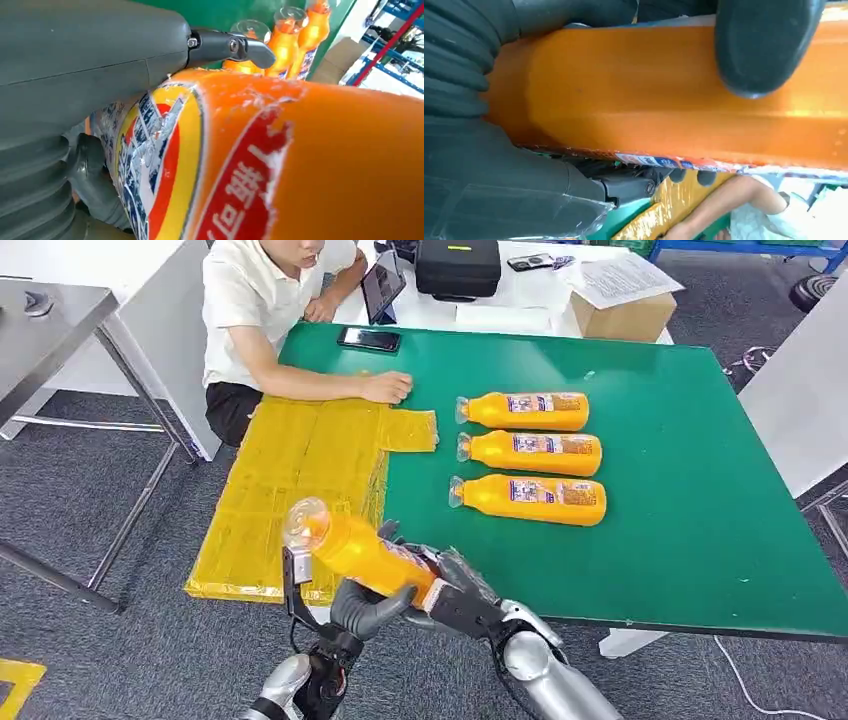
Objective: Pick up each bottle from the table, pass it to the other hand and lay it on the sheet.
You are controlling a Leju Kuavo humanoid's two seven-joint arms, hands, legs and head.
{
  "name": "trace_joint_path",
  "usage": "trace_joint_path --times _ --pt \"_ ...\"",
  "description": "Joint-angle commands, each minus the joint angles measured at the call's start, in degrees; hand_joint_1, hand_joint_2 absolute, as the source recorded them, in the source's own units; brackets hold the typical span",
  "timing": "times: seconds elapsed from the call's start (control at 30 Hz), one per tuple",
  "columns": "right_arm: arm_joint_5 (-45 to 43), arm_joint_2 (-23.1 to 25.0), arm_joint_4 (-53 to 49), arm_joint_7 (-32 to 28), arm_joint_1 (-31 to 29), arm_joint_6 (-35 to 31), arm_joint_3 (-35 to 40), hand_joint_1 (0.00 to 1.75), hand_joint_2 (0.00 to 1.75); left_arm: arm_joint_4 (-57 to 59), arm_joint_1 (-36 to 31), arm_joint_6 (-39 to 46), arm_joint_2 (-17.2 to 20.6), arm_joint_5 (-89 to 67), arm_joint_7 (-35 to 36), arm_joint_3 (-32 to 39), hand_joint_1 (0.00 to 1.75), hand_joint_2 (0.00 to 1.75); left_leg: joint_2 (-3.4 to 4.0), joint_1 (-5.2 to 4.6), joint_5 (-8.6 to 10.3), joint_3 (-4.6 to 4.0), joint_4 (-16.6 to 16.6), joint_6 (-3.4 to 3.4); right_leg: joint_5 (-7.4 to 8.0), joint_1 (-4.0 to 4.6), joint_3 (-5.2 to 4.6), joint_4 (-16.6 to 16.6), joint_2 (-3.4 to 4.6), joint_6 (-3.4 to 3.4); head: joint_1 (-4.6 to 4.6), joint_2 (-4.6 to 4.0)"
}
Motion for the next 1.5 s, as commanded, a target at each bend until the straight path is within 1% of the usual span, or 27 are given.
trace_joint_path --times 0.03,0.1,0.13,0.17,0.2,0.27,0.3,0.43,0.47,0.57,0.73,0.8,0.9,0.93,0.97,1.0,1.07,1.1,1.13,1.2,1.27,1.3,1.33,1.4,1.43,1.47,1.5 --pt "0.2 1.9 5.8 0.8 -4.0 0.2 9.0 1.36 1.75 -0.3 -3.0 1.1 0.1 3.1 -1.2 -0.5 0.00 1.75 0.05 0.04 -0.03 0.10 0.0 -0.12 -0.02 0.04 0.04 0.0 0.09 -0.13 0.02 0.00" --pt "0.0 2.1 7.1 0.9 -3.8 0.3 9.7 1.24 1.75 -2.7 -2.6 1.6 -0.3 3.7 -1.9 0.2 0.00 1.75 0.05 0.06 -0.06 0.12 0.0 -0.15 -0.04 0.06 0.05 0.0 0.10 -0.16 0.02 0.00" --pt "-0.3 2.2 7.7 0.9 -3.6 0.3 9.9 0.91 1.75 -4.0 -2.3 2.0 -0.4 4.1 -2.1 0.5 1.17 1.75 0.01 0.07 -0.05 0.05 0.0 -0.12 -0.04 0.07 0.02 0.0 0.05 -0.13 0.02 0.00" --pt "-0.5 2.1 8.4 1.4 -3.5 0.3 10.0 0.37 1.75 -5.2 -2.1 2.3 -0.4 4.1 -2.5 0.8 1.75 1.75 0.00 0.07 -0.04 0.04 0.0 -0.10 -0.03 0.07 0.01 0.0 0.03 -0.10 0.00 0.00" --pt "-0.4 2.0 8.7 1.5 -3.5 0.3 10.2 0.14 1.75 -5.6 -2.0 2.4 -0.3 4.0 -2.7 0.9 1.75 1.75 -0.01 0.05 -0.02 0.00 0.0 -0.08 -0.02 0.05 -0.05 0.0 0.01 -0.08 0.02 0.00" --pt "-0.4 2.0 8.7 1.5 -3.5 0.3 10.2 0.14 1.75 -5.6 -2.0 2.4 -0.3 4.0 -2.7 0.9 1.75 1.75 -0.03 0.08 -0.05 0.06 0.0 -0.12 -0.05 0.08 0.00 0.0 -0.01 -0.13 0.02 0.00" --pt "-0.3 2.0 8.9 1.7 -3.6 0.1 10.2 0.00 1.75 -5.8 -2.0 2.7 -0.1 3.7 -2.9 0.9 1.75 1.75 -0.05 0.08 -0.04 0.02 0.0 -0.11 -0.05 0.08 -0.03 0.0 -0.03 -0.11 0.00 0.00" --pt "2.2 2.1 9.8 2.6 -3.1 -2.6 11.7 0.00 1.75 -7.2 -1.8 7.9 -0.6 1.2 -6.1 2.9 1.75 1.75 -0.03 0.04 -0.02 -0.01 0.0 -0.08 -0.04 0.03 -0.09 0.0 -0.02 -0.08 -0.02 0.00" --pt "2.4 2.2 9.7 2.6 -2.5 -3.0 12.1 0.00 0.00 -7.8 -1.8 9.4 -0.7 0.7 -6.5 3.5 1.75 1.75 -0.03 0.07 -0.05 0.06 0.0 -0.12 -0.06 0.07 -0.03 0.0 -0.02 -0.13 0.02 0.00" --pt "2.9 2.4 9.8 3.0 -0.7 -5.5 12.2 0.00 0.00 -9.2 -1.7 13.1 -1.2 -0.8 -8.2 5.2 1.75 1.75 -0.15 0.09 -0.04 0.03 0.0 -0.13 -0.09 0.09 0.00 0.0 -0.17 -0.14 0.02 0.00" --pt "3.2 2.3 9.7 2.6 -0.1 -6.9 12.0 0.00 0.00 -9.4 -1.7 13.2 -0.9 -0.6 -7.9 5.4 1.75 1.75 -0.11 0.09 -0.01 -0.04 0.0 -0.10 -0.06 0.09 -0.10 0.0 -0.15 -0.10 0.00 0.00" --pt "4.0 2.2 9.2 2.1 1.0 -9.4 10.8 0.00 0.00 -8.6 -2.0 13.5 -0.3 -1.0 -7.6 5.4 1.75 1.75 -0.21 0.09 -0.02 0.04 0.0 -0.12 -0.10 0.09 -0.02 0.0 -0.22 -0.13 0.04 0.00" --pt "7.7 1.3 8.0 1.3 3.7 -15.4 8.9 0.00 0.00 -5.2 -4.0 19.3 1.4 -6.2 -7.4 4.6 1.75 1.75 -0.14 0.07 -0.01 0.00 -0.1 -0.11 -0.08 0.06 -0.05 0.0 -0.17 -0.12 0.00 0.00" --pt "9.6 1.3 7.0 0.7 5.2 -19.9 7.4 0.00 0.00 -2.0 -6.0 27.4 3.0 -13.9 -8.2 2.5 1.75 1.75 -0.16 0.07 0.01 -0.06 -0.1 -0.09 -0.06 0.07 -0.10 0.0 -0.22 -0.09 0.04 0.00" --pt "12.6 1.0 5.2 -0.3 7.5 -24.7 5.9 0.00 0.00 1.3 -8.1 33.6 3.7 -21.3 -12.4 2.1 1.75 1.75 -0.26 0.08 0.01 0.01 -0.1 -0.12 -0.10 0.08 -0.01 0.0 -0.30 -0.13 0.05 0.00" --pt "13.8 0.9 3.8 -0.7 8.8 -26.1 5.2 0.00 0.00 2.8 -8.9 35.9 3.4 -24.3 -13.6 3.1 1.75 1.75 -0.39 0.07 0.05 0.00 -0.1 -0.12 -0.09 0.07 0.00 -0.1 -0.41 -0.13 0.02 0.00" --pt "14.3 0.9 2.8 -0.4 9.2 -25.9 5.0 0.00 0.00 2.8 -9.2 35.1 3.2 -25.2 -13.2 4.1 1.75 1.75 -0.50 0.06 0.03 0.03 -0.1 -0.14 -0.12 0.06 0.04 -0.1 -0.48 -0.15 0.04 0.00" --pt "14.3 0.9 2.8 -0.4 9.2 -25.9 5.0 0.00 0.00 2.8 -9.2 35.1 3.2 -25.2 -13.2 4.1 1.75 1.75 -0.36 0.06 0.00 -0.02 -0.1 -0.12 -0.10 0.05 -0.04 0.0 -0.33 -0.13 0.09 0.00" --pt "16.8 1.6 1.9 -1.1 10.0 -30.0 3.6 0.00 0.00 4.3 -9.9 44.1 3.7 -34.3 -13.0 3.2 1.75 1.75 -0.15 0.03 -0.01 -0.09 -0.1 -0.10 -0.05 0.03 -0.16 0.0 -0.12 -0.11 0.04 0.00" --pt "16.9 1.7 0.4 -1.4 10.8 -30.6 2.9 0.00 0.00 5.0 -10.3 44.5 3.9 -36.4 -12.9 4.3 1.75 1.75 -0.28 0.01 0.00 -0.09 -0.1 -0.11 -0.07 0.01 -0.12 0.0 -0.19 -0.11 0.00 0.00" --pt "17.9 2.8 -2.2 -3.6 11.9 -35.3 0.6 0.00 0.00 10.6 -12.3 45.8 3.4 -59.3 -5.9 9.6 1.75 1.75 -0.33 0.05 -0.02 -0.01 -0.1 -0.14 -0.09 0.05 -0.03 0.0 -0.23 -0.15 0.02 0.00" --pt "17.8 3.3 -3.5 -3.9 12.2 -36.7 -0.4 0.00 0.00 13.3 -14.0 45.8 4.4 -64.0 -2.9 8.5 1.75 1.75 -0.27 0.03 -0.01 -0.07 0.0 -0.11 -0.07 0.02 -0.11 0.0 -0.17 -0.12 0.00 0.00" --pt "15.5 4.0 -5.5 -4.8 12.3 -36.1 -1.6 0.00 0.00 17.2 -16.5 45.8 5.6 -72.2 1.7 7.2 1.75 1.75 -0.27 0.05 -0.01 -0.06 0.0 -0.14 -0.07 0.04 -0.10 0.0 -0.18 -0.14 0.04 0.00" --pt "15.0 4.5 -7.0 -5.3 12.0 -35.8 -2.3 0.00 0.00 19.0 -18.0 45.3 5.7 -74.9 3.0 8.0 1.75 1.75 -0.23 0.04 0.02 -0.08 0.0 -0.15 -0.05 0.03 -0.16 0.1 -0.15 -0.16 0.02 0.00" --pt "14.5 5.0 -7.6 -5.4 12.1 -35.8 -3.1 0.00 0.00 23.3 -20.5 45.5 6.6 -81.7 7.7 5.0 1.75 1.75 -0.24 0.05 -0.01 -0.04 0.0 -0.20 -0.09 0.04 -0.11 0.1 -0.15 -0.22 0.04 0.00" --pt "13.2 5.4 -8.1 -5.9 12.0 -34.7 -3.7 0.00 1.75 25.2 -22.0 44.2 6.8 -85.7 11.2 4.2 1.75 1.75 -0.18 0.04 0.01 -0.14 0.0 -0.13 -0.04 0.04 -0.20 0.1 -0.10 -0.14 0.02 0.00" --pt "12.3 5.8 -8.7 -6.4 12.0 -34.0 -4.3 0.00 1.75 26.7 -23.3 41.2 6.7 -87.4 12.5 4.1 1.75 1.75 -0.25 0.05 0.03 -0.07 0.0 -0.19 -0.07 0.04 -0.14 0.1 -0.17 -0.20 0.04 0.00"
